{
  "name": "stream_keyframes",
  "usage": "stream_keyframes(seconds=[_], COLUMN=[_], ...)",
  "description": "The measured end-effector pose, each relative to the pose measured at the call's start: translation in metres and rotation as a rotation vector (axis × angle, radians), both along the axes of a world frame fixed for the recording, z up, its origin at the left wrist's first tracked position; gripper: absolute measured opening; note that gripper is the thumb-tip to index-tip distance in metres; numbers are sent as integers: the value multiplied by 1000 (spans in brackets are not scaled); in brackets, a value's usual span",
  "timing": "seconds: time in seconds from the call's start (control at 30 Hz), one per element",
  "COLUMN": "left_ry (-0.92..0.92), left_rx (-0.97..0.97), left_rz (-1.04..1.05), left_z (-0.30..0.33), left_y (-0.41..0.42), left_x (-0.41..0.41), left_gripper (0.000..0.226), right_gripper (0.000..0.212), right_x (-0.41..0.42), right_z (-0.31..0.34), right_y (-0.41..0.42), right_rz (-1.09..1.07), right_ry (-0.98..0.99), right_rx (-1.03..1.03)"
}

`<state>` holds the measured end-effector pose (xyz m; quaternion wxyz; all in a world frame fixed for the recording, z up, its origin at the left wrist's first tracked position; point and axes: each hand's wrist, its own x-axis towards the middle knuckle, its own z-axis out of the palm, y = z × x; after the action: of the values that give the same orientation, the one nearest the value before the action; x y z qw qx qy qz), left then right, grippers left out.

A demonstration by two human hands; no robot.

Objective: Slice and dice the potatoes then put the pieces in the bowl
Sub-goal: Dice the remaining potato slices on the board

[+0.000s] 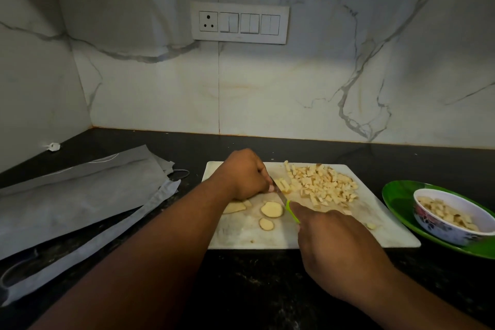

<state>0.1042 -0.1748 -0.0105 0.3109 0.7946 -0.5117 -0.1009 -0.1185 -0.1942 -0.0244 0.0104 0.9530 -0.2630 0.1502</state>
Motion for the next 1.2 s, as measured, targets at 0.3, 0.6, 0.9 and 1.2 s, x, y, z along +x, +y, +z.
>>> stream_keyframes(seconds=[0.3, 0.6, 0.9, 1.2], left_ry=[-46, 413, 654, 576], left_rx=[6, -250, -390, -303], left_rz=[-50, 146, 178, 127], left_z=[1, -8, -15, -14], left_y=[3, 10, 5, 8], left_x=[0, 1, 10, 6], left_gripper=[5, 14, 14, 12], right_gripper=[54, 54, 55, 61], right_x=[-26, 25, 10, 8], right_z=[15, 7, 1, 3], right_y=[19, 12, 9, 10], right_rz=[-41, -67, -54, -155], right_ry=[-147, -213, -181, -50], right_rx=[-9, 23, 83, 75])
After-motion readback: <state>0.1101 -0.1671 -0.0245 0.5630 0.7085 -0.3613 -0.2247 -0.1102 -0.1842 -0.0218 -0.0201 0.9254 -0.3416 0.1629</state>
